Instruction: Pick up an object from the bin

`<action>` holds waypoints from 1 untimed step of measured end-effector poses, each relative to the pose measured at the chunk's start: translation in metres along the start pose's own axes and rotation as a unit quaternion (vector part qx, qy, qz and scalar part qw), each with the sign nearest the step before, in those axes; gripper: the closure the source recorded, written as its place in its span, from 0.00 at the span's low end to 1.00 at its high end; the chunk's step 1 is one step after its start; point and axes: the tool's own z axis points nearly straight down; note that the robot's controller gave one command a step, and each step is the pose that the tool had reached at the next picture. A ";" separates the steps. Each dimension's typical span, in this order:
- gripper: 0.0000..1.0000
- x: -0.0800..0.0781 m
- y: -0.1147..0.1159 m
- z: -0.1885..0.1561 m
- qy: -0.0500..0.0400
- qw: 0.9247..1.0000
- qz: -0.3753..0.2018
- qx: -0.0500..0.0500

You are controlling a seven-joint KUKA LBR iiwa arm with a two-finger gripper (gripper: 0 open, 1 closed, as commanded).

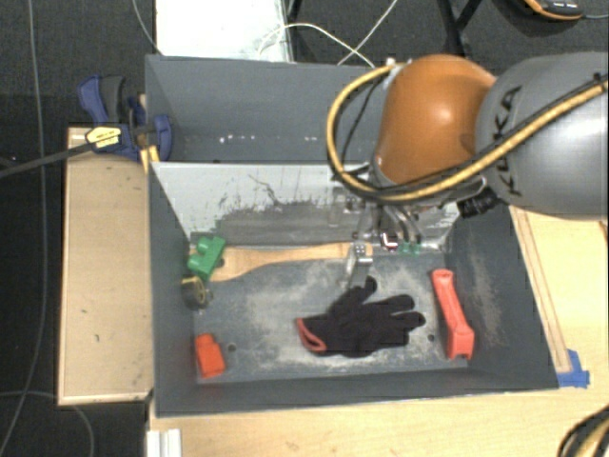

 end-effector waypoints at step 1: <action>0.00 0.046 -0.059 0.104 -0.001 0.993 -0.115 0.000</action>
Offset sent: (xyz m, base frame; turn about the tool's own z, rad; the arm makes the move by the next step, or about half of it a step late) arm -0.0838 -0.0713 -0.0575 -0.2794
